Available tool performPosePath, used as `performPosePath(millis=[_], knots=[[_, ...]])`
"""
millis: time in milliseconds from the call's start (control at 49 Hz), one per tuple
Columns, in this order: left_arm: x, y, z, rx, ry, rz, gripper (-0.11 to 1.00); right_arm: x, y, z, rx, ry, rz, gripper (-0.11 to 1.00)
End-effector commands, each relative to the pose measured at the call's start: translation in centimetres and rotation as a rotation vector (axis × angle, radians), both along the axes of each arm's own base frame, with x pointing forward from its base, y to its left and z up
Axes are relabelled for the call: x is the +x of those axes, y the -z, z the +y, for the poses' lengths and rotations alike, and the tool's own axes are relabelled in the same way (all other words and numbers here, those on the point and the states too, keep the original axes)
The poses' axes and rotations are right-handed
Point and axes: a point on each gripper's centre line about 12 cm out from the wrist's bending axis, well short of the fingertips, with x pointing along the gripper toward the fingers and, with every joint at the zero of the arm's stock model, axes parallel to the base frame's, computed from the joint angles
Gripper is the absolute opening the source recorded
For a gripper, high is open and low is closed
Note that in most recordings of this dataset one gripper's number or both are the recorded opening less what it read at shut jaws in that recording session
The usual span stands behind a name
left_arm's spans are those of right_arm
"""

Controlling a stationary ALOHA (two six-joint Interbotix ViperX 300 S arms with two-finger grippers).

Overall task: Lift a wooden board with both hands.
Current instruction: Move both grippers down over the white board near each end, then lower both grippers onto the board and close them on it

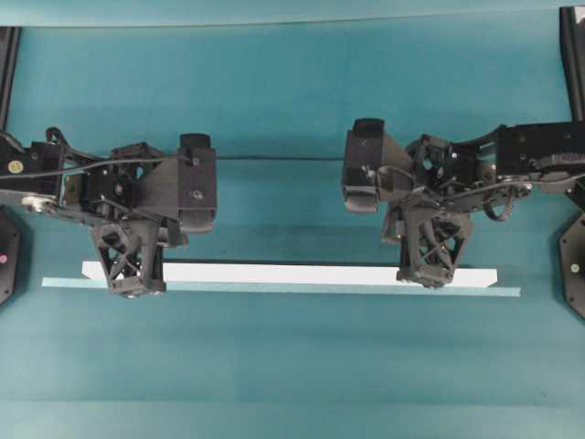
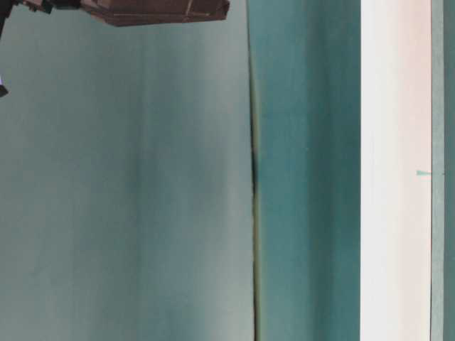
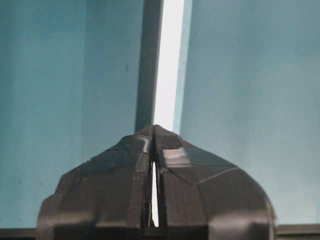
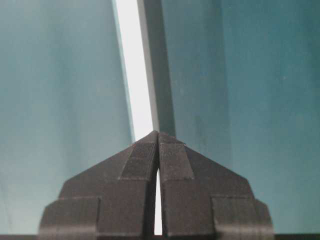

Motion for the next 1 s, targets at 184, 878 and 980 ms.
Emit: performPosePath(millis=[184, 878, 980], knots=[[0.2, -0.3, 0.8, 0.023, 0.017, -0.036, 0.01, 0.3, 0.0, 0.8, -0.022, -0.084, -0.020, 0.20], [1.5, 3.9, -0.3, 0.047, 0.094, -0.027, 0.98, 0.3, 2.4, 0.8, -0.022, -0.068, -0.006, 0.95], [1.4, 4.9, -0.6, 0.044, 0.101, -0.014, 0.98, 0.3, 2.9, 0.8, -0.023, -0.066, -0.004, 0.95]])
